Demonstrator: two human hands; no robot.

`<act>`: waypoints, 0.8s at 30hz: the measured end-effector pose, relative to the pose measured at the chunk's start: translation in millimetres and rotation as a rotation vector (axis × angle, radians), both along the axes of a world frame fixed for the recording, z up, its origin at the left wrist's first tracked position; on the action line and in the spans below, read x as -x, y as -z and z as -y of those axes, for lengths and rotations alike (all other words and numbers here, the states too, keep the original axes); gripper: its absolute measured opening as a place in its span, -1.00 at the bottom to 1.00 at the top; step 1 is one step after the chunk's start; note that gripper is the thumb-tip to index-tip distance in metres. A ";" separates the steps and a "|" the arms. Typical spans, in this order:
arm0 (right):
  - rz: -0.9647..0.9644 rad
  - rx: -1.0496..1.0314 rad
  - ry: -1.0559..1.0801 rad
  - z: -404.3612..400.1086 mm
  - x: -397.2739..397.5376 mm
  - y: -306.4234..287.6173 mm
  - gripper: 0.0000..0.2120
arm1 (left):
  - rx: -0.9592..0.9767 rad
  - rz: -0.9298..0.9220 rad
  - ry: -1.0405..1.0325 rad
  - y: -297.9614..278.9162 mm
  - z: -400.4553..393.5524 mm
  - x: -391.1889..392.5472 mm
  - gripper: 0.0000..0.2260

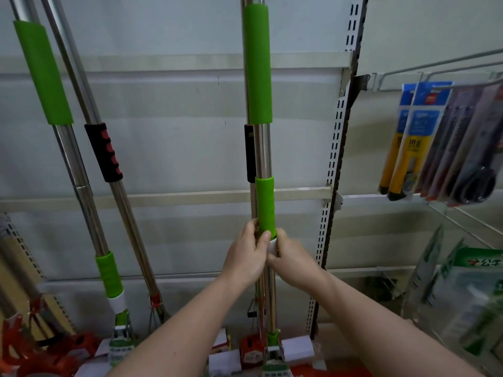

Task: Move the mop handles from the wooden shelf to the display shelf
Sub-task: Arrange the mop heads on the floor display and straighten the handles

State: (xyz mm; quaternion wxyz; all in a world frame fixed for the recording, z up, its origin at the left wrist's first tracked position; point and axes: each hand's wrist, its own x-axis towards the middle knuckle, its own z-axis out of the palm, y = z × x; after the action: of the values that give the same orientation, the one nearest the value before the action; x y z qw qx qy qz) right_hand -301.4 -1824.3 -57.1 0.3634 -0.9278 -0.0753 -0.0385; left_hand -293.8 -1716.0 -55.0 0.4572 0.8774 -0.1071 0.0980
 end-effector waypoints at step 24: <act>0.006 -0.133 -0.007 5.1 -29.6 5.1 -0.63 | 0.037 -0.002 -0.014 10.2 3.8 -27.4 -0.64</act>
State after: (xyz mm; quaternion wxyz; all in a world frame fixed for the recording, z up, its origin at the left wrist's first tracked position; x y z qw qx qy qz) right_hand -271.7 -1829.4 -62.2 0.4243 -0.9012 -0.0768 -0.0448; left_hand -266.4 -1719.8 -65.2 0.4726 0.8697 -0.0986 0.1023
